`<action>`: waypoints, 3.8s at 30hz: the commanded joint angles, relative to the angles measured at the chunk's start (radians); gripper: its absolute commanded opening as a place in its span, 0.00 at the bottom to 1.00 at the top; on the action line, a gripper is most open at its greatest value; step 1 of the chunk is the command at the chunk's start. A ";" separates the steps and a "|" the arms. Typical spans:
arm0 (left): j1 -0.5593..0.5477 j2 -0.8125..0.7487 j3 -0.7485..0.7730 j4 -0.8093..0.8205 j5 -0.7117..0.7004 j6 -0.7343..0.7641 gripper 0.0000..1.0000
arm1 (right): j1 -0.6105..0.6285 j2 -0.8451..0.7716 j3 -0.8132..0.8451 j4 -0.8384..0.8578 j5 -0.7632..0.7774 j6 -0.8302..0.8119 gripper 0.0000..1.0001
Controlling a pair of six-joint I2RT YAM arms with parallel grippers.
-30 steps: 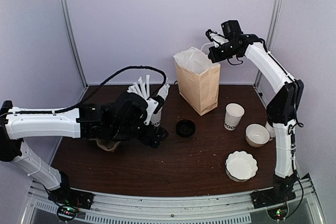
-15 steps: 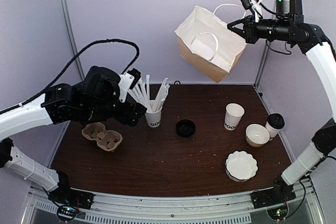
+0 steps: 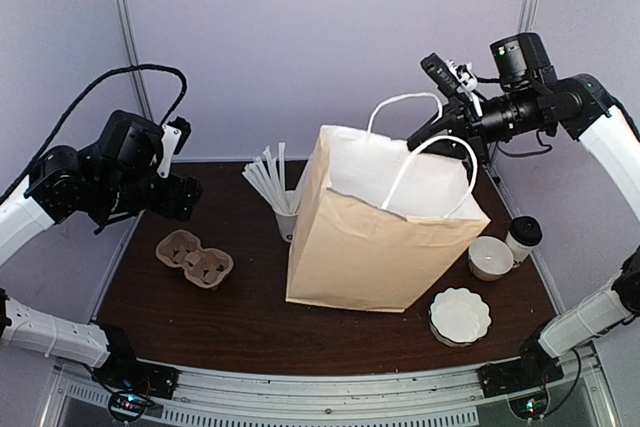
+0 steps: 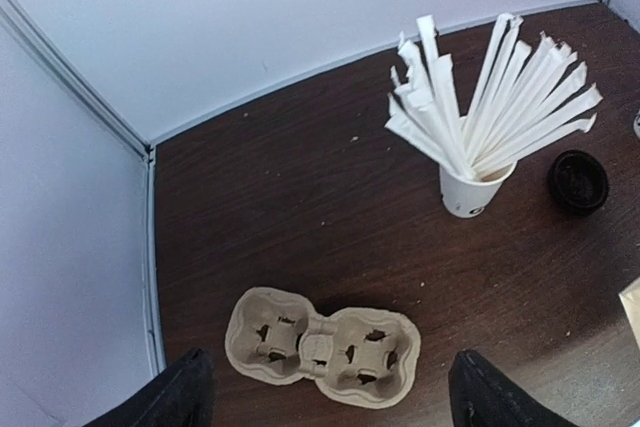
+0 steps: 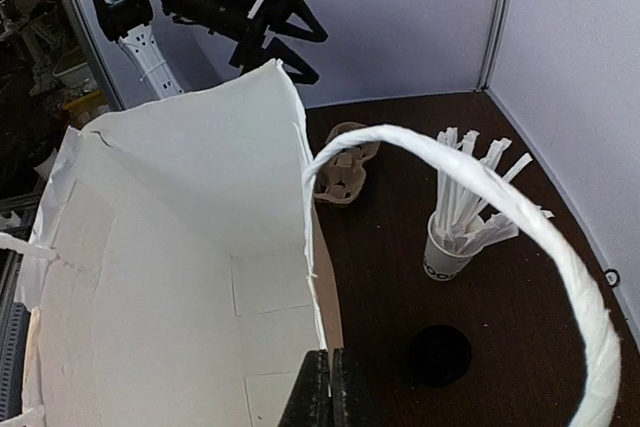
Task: Pack the takeout coffee
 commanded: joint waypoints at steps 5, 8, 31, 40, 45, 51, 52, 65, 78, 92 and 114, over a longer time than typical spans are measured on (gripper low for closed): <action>0.193 0.111 -0.014 -0.162 0.274 -0.042 0.80 | 0.160 0.077 -0.040 -0.029 -0.068 -0.080 0.00; 0.238 0.142 -0.051 -0.166 0.353 -0.031 0.78 | 0.195 0.139 -0.018 -0.037 -0.074 -0.097 0.00; 0.420 0.360 -0.168 -0.170 0.694 0.059 0.62 | 0.206 0.325 0.049 -0.114 -0.035 -0.237 0.38; 0.400 0.529 -0.141 -0.039 0.712 0.042 0.29 | 0.202 0.301 0.032 -0.072 0.007 -0.201 0.46; 0.401 0.666 -0.087 -0.006 0.673 0.050 0.23 | 0.198 0.297 0.030 -0.059 0.013 -0.189 0.47; 0.401 0.773 -0.025 0.062 0.685 0.076 0.19 | 0.198 0.297 0.030 -0.044 0.001 -0.175 0.47; 0.404 0.792 -0.009 0.069 0.681 0.076 0.19 | 0.198 0.297 0.030 -0.044 0.001 -0.173 0.47; 0.472 0.704 0.057 0.136 0.732 0.117 0.49 | 0.198 0.264 -0.024 -0.016 -0.009 -0.160 0.47; 0.472 0.492 -0.048 -0.046 0.584 0.494 0.64 | 0.198 0.249 -0.018 -0.019 0.010 -0.159 0.56; 0.476 0.583 -0.089 -0.031 0.537 0.706 0.63 | 0.197 0.223 0.008 -0.065 -0.025 -0.191 0.65; 0.531 0.714 0.009 -0.065 0.634 0.738 0.43 | 0.198 0.218 -0.017 -0.087 -0.036 -0.219 0.65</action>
